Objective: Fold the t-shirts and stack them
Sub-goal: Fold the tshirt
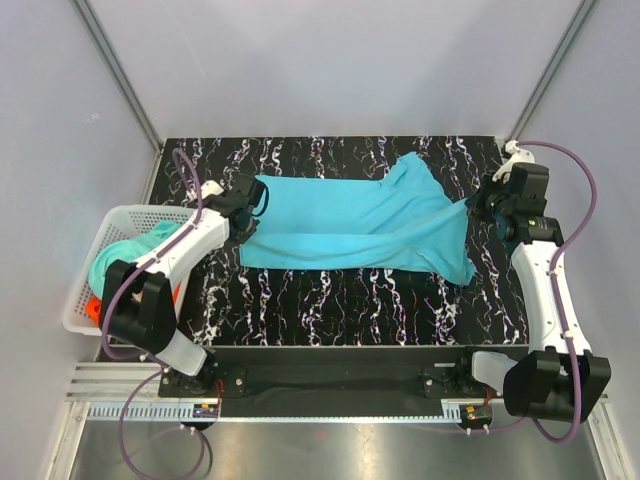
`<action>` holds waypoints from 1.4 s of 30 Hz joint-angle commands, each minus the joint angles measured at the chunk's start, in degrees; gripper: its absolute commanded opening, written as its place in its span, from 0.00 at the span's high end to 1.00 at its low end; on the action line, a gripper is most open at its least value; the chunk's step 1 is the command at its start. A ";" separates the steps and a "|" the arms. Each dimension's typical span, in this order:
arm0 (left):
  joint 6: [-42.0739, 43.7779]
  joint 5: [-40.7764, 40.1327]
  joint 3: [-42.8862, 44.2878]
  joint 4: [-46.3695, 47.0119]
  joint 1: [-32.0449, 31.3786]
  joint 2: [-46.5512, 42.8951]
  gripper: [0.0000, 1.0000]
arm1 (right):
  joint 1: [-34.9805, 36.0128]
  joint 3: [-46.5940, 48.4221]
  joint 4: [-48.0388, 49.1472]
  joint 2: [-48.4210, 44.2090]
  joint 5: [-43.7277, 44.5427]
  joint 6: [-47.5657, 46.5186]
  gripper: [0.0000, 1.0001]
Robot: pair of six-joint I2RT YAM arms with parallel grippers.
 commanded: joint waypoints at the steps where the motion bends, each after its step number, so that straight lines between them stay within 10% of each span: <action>1: 4.00 -3.27 3.04 2.96 -0.19 2.20 1.00 | 0.31 0.84 4.39 0.64 0.64 -2.34 1.00; 42: 9.10 -4.87 21.23 -3.55 -0.10 24.00 0.92 | 0.31 0.50 9.58 9.79 0.47 -5.06 1.00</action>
